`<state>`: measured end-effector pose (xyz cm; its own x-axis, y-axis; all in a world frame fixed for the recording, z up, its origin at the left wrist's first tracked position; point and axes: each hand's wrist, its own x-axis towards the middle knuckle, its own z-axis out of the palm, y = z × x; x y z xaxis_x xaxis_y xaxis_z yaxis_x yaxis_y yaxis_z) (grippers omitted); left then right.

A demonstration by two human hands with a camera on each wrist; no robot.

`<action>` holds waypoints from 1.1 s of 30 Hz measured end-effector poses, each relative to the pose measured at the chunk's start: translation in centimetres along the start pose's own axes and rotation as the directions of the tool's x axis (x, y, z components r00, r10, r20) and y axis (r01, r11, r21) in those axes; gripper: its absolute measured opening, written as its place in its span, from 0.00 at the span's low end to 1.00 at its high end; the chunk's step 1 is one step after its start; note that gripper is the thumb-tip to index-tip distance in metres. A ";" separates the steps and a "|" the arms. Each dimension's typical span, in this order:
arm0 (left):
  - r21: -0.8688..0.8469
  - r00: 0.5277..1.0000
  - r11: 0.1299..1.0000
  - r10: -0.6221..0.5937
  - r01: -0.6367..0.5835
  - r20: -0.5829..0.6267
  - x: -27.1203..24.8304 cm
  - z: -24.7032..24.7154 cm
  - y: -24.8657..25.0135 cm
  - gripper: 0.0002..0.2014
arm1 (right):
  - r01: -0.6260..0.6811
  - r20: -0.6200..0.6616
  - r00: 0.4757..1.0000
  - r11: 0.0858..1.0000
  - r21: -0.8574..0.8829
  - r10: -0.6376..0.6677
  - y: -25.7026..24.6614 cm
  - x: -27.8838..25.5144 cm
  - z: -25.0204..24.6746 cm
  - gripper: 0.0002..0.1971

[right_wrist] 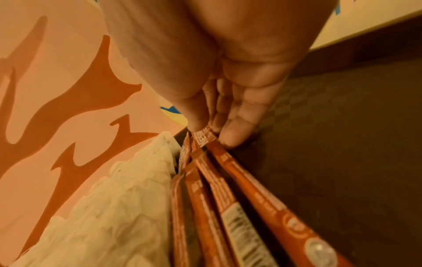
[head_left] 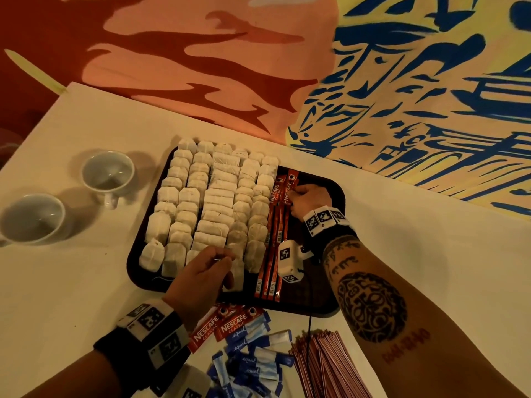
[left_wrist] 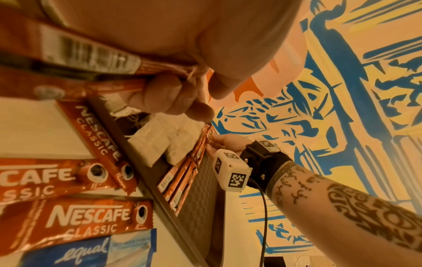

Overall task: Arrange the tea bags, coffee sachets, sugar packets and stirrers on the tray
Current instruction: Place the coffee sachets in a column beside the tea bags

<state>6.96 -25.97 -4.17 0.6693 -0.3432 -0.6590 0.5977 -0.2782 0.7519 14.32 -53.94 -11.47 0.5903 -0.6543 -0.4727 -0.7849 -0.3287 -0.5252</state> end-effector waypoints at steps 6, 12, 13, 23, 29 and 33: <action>-0.058 0.999 0.998 0.021 -0.019 0.030 0.0 0.1 0.7 0.10 | -0.034 -0.062 0.997 0.998 0.043 0.037 0.9 -1.0 -0.9 0.12; -0.317 0.997 0.946 0.079 -0.071 0.015 -0.1 1.1 2.2 0.28 | 0.186 0.087 0.977 0.977 0.100 -0.195 0.4 -13.1 -2.6 0.05; -0.381 0.996 0.921 0.083 -0.079 -0.006 -0.1 1.5 2.6 0.29 | 0.232 0.208 0.945 0.965 0.122 -0.253 0.4 -15.7 -2.5 0.06; -0.360 0.976 0.911 0.218 -0.203 0.002 -1.5 4.0 2.3 0.32 | 0.058 0.412 0.875 0.901 0.430 -0.253 4.9 -23.3 -0.6 0.01; -0.261 0.970 0.937 0.202 -0.232 -0.136 -2.5 0.6 -0.1 0.21 | 0.045 0.147 0.985 0.956 0.291 -0.091 7.6 -20.2 -1.5 0.06; -0.099 0.957 0.975 0.171 -0.198 -0.236 -2.7 -1.8 -2.3 0.17 | 0.033 0.118 0.992 0.986 0.165 -0.053 7.6 -18.8 -0.5 0.10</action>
<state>4.58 -22.75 -4.14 0.8465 -0.1637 -0.5066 0.4939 -0.1139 0.8620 -2.85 -44.47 -6.28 0.6493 -0.5507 -0.5245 -0.7230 -0.2332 -0.6503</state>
